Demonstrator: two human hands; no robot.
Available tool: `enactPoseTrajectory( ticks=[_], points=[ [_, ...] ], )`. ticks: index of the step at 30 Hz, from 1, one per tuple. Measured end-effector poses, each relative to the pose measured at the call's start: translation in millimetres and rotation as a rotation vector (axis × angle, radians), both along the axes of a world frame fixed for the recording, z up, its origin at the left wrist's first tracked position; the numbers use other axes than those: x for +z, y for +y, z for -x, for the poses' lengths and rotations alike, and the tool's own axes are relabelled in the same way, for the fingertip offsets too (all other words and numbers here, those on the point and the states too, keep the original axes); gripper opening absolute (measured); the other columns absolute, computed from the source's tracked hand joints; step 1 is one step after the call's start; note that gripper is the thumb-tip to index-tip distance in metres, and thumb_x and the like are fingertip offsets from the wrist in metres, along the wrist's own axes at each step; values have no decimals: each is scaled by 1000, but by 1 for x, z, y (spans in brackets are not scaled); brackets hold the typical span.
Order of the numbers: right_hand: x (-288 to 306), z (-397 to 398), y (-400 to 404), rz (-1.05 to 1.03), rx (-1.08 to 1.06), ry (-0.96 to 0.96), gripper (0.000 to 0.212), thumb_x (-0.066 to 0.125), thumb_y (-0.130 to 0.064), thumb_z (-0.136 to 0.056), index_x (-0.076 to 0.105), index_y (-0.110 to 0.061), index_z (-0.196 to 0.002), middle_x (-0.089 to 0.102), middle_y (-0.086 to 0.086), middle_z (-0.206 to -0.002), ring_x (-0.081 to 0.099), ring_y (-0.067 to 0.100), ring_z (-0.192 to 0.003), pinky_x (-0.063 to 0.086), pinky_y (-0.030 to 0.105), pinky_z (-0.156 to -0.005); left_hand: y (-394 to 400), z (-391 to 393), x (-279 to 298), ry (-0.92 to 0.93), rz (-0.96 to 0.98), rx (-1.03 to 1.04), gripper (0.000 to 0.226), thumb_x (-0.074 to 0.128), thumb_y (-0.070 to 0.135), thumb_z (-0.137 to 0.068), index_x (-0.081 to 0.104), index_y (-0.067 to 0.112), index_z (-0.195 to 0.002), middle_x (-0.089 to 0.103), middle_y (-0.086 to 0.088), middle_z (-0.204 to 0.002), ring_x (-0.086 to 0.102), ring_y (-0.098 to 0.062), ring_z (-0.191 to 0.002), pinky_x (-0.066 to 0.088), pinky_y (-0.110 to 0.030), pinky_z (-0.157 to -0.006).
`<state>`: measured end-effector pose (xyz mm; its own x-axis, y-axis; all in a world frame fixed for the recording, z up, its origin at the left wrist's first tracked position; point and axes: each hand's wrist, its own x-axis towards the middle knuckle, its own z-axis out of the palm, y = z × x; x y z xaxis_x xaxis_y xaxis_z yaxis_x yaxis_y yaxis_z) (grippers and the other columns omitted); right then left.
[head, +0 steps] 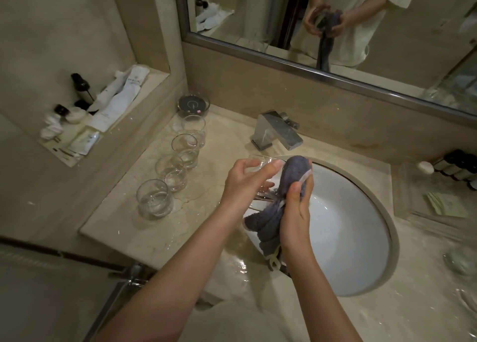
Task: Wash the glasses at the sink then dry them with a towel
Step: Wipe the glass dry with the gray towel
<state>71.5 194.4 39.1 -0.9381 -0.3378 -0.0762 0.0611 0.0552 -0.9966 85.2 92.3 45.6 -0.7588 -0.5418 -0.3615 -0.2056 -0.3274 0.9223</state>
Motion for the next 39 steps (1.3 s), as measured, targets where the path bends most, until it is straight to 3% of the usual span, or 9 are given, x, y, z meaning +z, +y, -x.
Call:
enactPoseTrajectory(
  ticks=[4, 9, 13, 19, 24, 29, 33, 36, 39],
  points=[
    [-3, 3, -3, 21, -13, -96, 60, 27, -77, -85, 21, -58, -142, 33, -13, -154, 35, 7, -139, 30, 39, -116, -4, -3, -1, 69, -202, -25, 66, 75, 47, -62, 60, 9, -115, 72, -16, -105, 72, -27, -94, 57, -39, -86],
    [-10, 5, 0, 37, -35, -185, 74, 32, -82, -74, 25, -56, -142, 39, -9, -151, 39, 13, -138, 31, 44, -116, -3, -4, 1, 115, -311, -86, 69, 71, 59, -47, 68, 17, -101, 67, -4, -93, 65, -18, -86, 53, -29, -72],
    [-5, 4, 1, 30, -36, -189, 76, 32, -86, -70, 25, -59, -140, 34, -13, -154, 34, 11, -141, 28, 44, -117, -3, 0, 5, 50, -244, -64, 62, 76, 65, -59, 67, 19, -100, 61, -1, -88, 56, -11, -69, 48, -30, -76],
    [10, -3, -2, -2, -37, -34, 39, 28, -66, -90, 18, -71, -127, 29, -20, -153, 30, 5, -141, 27, 35, -118, 2, -3, 5, 48, 12, -8, 54, 49, 68, -83, 46, 25, -116, 69, -10, -107, 70, -23, -87, 55, -46, -86],
    [14, -2, -4, 17, -21, 46, 40, 33, -58, -90, 20, -79, -121, 33, -20, -152, 34, 1, -139, 32, 33, -116, 3, -5, 10, 73, 158, -20, 84, 84, 59, -48, 45, 30, -116, 57, -2, -110, 69, -10, -85, 55, -30, -79],
    [11, 7, 1, 37, -38, -104, 68, 27, -71, -84, 18, -49, -148, 37, -8, -153, 38, 11, -138, 31, 40, -116, 4, -6, 18, 104, 141, -43, 64, 70, 63, -56, 55, 29, -108, 65, 1, -103, 67, -8, -91, 51, -28, -81],
    [11, 10, 1, 116, -61, -266, 90, 39, -84, -71, 33, -38, -148, 46, -2, -148, 44, 16, -135, 34, 44, -114, 5, -2, 24, 110, 165, -91, 64, 59, 69, -56, 57, 27, -104, 70, 7, -95, 68, 0, -85, 48, -21, -77],
    [16, 12, 4, 245, -67, -456, 86, 45, -71, -68, 51, -22, -139, 61, 6, -132, 58, 20, -122, 41, 45, -110, 8, -1, 26, 99, 172, -136, 60, 56, 70, -60, 54, 28, -103, 70, 8, -96, 64, 7, -76, 43, -15, -69],
    [17, 12, 7, 233, -57, -433, 80, 43, -68, -74, 47, -25, -141, 59, 3, -135, 56, 18, -123, 40, 43, -110, 10, 0, 23, 47, 146, -94, 67, 53, 76, -57, 45, 31, -106, 67, 7, -101, 64, 1, -75, 45, -26, -73]
  ],
)
